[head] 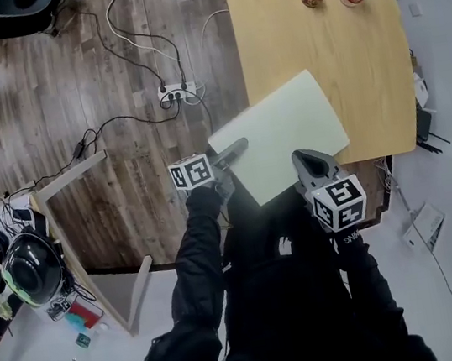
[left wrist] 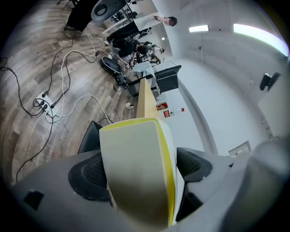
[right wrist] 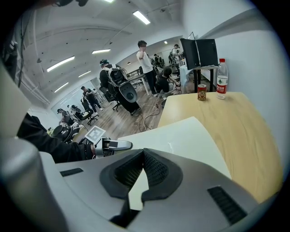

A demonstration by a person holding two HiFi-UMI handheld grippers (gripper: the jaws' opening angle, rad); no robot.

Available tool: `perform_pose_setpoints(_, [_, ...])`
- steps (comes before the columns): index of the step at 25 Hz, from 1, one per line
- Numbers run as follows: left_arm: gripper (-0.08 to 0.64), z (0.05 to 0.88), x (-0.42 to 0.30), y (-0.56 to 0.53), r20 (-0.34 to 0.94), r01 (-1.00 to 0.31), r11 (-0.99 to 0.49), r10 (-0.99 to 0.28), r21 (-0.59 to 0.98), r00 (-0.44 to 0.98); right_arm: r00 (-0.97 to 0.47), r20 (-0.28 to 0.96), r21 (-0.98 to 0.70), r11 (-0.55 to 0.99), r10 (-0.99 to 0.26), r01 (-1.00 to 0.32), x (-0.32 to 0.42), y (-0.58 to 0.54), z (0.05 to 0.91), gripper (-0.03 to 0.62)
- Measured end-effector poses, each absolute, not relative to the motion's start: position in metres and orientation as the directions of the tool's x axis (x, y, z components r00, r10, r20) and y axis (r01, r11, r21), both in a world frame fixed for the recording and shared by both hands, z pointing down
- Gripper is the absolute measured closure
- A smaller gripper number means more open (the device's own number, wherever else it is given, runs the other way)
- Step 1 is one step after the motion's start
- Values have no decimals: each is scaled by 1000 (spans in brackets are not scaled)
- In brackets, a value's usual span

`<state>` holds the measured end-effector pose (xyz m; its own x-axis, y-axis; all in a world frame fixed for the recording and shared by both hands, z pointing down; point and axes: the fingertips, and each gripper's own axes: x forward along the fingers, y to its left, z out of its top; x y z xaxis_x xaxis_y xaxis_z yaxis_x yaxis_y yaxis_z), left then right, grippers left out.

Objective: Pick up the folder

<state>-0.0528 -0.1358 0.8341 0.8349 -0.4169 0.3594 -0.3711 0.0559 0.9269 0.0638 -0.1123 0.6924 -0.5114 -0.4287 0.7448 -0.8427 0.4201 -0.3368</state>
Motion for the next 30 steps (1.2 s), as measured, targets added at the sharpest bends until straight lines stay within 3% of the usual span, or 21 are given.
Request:
perform_pose_setpoints(6, [135,817,-50,-142,243,-255,41,-480,966,843,-503,748,-325,421,-433,-847,70,-109,687,573])
perform_pose_setpoints(8, [174,810,-52,-142,229,-251,20,-488,968,842,-504,745,-322,426,-438,-846,70,-109,685,574])
perform_pose_setpoints(13, [222,794,-67,-137,307,-357,3,-516,934,800,-509,726,-321,426,-462,-846,69,-105,672,574])
perform_pose_setpoints(16, [235,760,-62,-141,264,-360,-82,-533,930,804,-518,703,-327,425,-488,-844,71,-107,656,574])
perform_pose_setpoints(30, [264,623,-59,-159,319,-598,-308,-622,740,715,-542,552,-332,429,-633,-840,89,-121,556,574])
